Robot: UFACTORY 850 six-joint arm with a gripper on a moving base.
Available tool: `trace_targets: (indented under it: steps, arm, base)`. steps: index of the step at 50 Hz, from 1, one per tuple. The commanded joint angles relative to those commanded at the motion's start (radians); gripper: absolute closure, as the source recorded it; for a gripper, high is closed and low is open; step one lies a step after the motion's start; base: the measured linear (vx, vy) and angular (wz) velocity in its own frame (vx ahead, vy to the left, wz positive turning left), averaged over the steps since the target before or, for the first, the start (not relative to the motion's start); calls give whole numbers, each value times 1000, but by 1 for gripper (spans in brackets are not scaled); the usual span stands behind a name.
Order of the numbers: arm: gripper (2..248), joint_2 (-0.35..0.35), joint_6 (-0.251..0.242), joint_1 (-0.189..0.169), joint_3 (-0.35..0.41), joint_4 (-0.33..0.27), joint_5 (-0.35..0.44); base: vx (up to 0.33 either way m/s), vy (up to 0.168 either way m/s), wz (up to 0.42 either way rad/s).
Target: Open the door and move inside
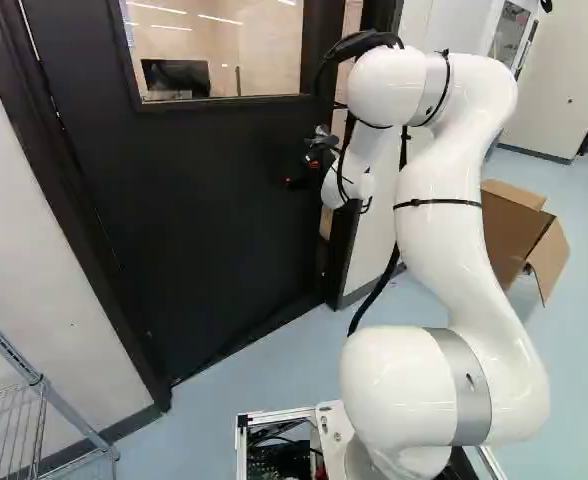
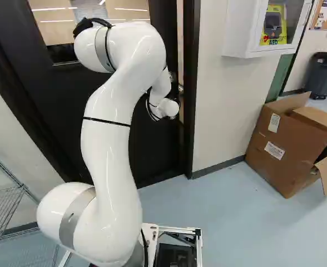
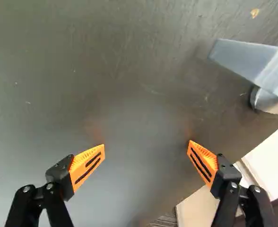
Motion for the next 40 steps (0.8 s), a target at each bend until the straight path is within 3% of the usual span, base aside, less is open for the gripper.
trace_targets:
  steps: [40]
  arm:
    - [3,-200,0,57,-293,0,0]
  base:
    - [0,0,0]
